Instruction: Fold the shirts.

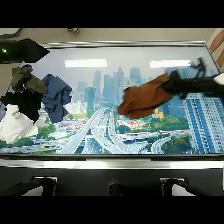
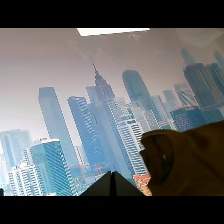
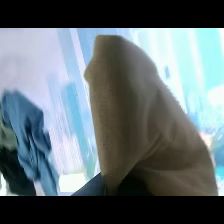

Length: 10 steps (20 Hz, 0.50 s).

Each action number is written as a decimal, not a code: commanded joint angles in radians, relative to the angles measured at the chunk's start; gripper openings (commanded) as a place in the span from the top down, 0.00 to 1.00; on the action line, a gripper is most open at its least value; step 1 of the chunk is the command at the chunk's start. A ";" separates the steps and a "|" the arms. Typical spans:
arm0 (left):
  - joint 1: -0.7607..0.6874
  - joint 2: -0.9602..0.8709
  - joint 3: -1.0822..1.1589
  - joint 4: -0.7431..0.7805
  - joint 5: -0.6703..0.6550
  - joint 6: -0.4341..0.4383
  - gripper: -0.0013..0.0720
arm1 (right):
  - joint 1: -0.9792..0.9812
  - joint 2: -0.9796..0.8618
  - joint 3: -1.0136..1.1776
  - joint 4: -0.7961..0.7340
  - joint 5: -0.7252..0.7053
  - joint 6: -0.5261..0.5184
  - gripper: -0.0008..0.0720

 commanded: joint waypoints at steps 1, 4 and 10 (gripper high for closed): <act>0.000 -0.001 0.000 0.000 0.000 0.001 0.94 | -0.206 0.001 0.226 -0.116 0.124 0.095 0.94; 0.000 -0.007 0.000 0.000 0.000 0.001 0.94 | -0.425 -0.013 0.234 -0.179 0.200 0.121 0.94; -0.001 -0.008 0.000 0.000 0.000 0.000 0.95 | -0.751 -0.144 0.217 -0.313 0.513 0.105 0.94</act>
